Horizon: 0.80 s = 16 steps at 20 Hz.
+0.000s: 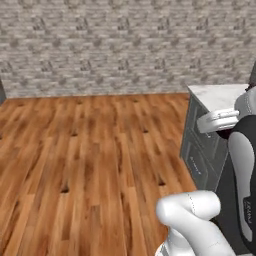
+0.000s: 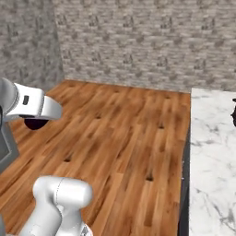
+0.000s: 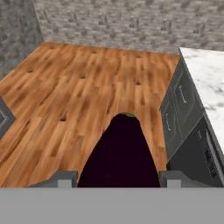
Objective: Gather the lime and eggplant from the fridge and place them on a tray on the dining counter. Then gather the chicken drumsticks from the fridge and place them on the other tray.
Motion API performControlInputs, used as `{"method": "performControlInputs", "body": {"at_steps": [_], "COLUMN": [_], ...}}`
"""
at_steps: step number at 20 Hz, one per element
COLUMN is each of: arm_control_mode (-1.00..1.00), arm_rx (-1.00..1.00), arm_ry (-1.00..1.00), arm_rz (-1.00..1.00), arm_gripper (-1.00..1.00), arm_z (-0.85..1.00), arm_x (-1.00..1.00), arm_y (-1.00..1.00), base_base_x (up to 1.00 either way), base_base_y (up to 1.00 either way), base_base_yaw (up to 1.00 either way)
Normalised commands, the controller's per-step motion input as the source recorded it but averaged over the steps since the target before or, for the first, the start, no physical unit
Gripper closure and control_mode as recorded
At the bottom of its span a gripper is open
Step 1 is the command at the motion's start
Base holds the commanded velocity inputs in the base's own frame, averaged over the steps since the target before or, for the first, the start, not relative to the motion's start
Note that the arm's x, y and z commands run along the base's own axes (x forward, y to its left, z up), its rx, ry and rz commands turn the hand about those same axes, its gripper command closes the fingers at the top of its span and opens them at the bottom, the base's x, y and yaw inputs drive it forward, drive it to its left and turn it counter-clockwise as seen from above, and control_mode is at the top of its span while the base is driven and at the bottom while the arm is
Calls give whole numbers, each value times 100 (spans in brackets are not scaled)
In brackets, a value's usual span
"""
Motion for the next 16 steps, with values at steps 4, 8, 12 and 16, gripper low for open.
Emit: {"method": "performControlInputs", "body": {"at_steps": [4, 8, 12, 16], "arm_control_mode": [100, 100, 100, 100], "arm_rx": [0, 0, 0, 0], "arm_ry": [0, 0, 0, 0], "arm_rz": [0, 0, 0, 0], "arm_gripper": [100, 100, 100, 100], "arm_z": [0, 0, 0, 0], "arm_x": [0, 0, 0, 0], "arm_y": [0, 0, 0, 0], "base_base_x": [100, 100, 100, 100], "base_base_y": [-10, 0, 1, 12], "base_base_yaw": [7, 1, -1, -2]}}
